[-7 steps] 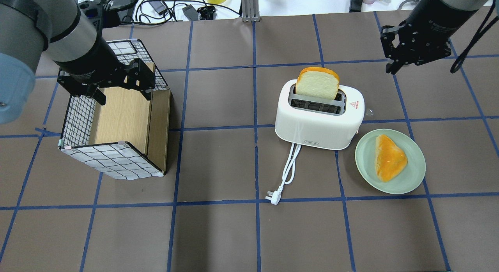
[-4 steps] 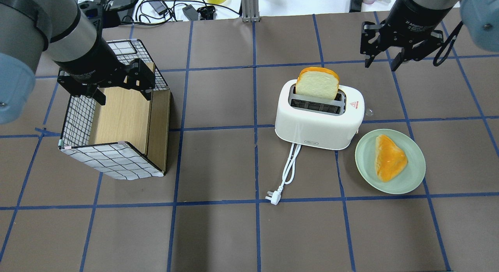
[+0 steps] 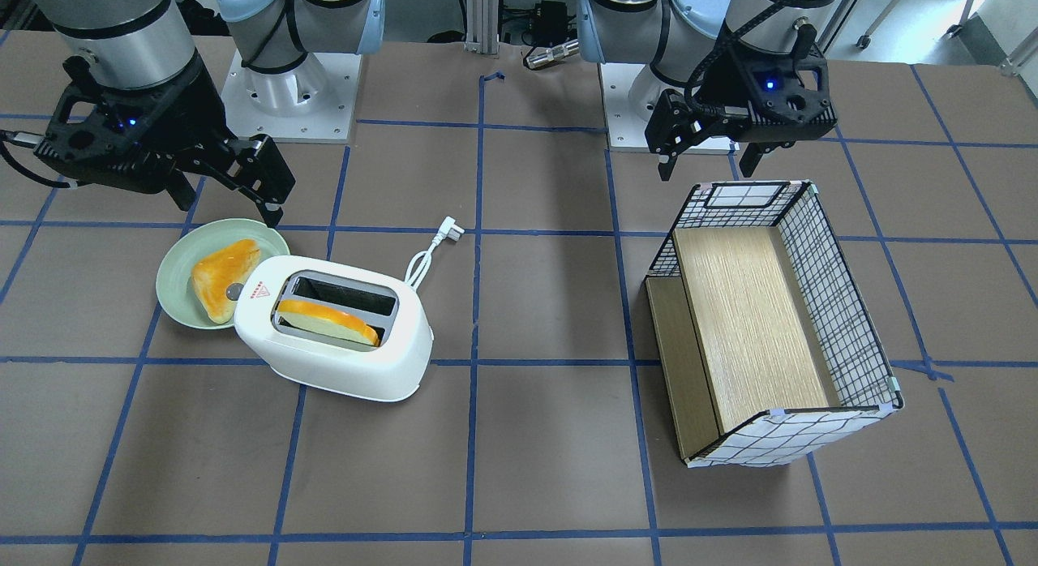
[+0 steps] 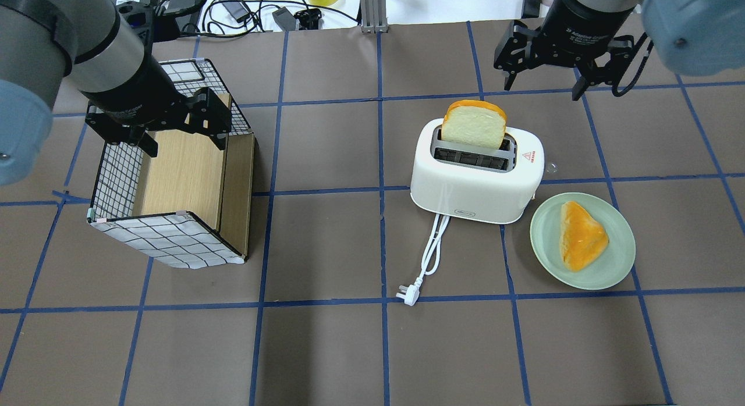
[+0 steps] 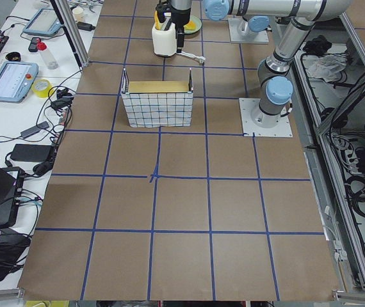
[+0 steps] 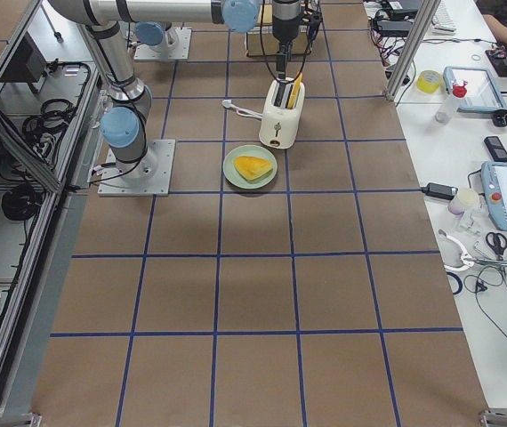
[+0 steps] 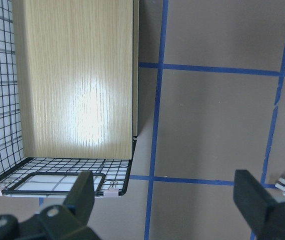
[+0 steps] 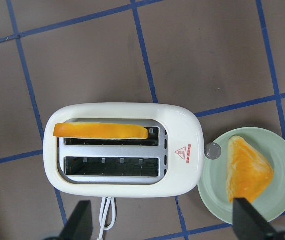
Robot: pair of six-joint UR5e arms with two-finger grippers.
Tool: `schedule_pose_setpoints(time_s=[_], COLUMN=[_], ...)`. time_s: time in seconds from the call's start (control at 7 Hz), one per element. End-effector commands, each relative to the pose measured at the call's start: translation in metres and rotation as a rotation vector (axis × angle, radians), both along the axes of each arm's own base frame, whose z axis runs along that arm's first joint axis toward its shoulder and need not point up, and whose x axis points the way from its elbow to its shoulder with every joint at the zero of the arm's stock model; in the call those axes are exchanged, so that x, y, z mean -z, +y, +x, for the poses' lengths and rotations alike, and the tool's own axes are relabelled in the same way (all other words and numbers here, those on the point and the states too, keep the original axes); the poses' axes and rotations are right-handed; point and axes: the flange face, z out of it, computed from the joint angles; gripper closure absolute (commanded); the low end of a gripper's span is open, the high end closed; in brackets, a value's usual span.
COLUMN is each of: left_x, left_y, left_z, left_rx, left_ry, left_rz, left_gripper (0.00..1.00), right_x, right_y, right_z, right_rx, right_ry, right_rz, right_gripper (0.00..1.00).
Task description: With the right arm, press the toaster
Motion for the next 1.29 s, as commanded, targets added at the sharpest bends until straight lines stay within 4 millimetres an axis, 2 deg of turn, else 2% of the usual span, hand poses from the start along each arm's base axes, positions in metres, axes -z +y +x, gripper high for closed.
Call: schedule_pose_setpoints(time_s=[0.0, 0.14, 1.14], left_x=[0.0000, 0.0000, 0.0000], left_y=[0.0000, 0.0000, 0.0000], left_z=[0.0000, 0.0000, 0.0000], left_rx=[0.000, 0.000, 0.000], left_ry=[0.000, 0.000, 0.000], left_rz=[0.000, 0.000, 0.000], left_gripper=[0.00, 0.00, 0.00], right_x=[-0.0048, -0.0099, -0.0080], right_y=[-0.0053, -0.0068, -0.0058], right_z=[0.0038, 0.0030, -0.0033], right_rx=[-0.113, -0.137, -0.175], right_ry=[0.012, 0.015, 0.072], right_rz=[-0.008, -0.018, 0.014], right_gripper=[0.00, 0.00, 0.00])
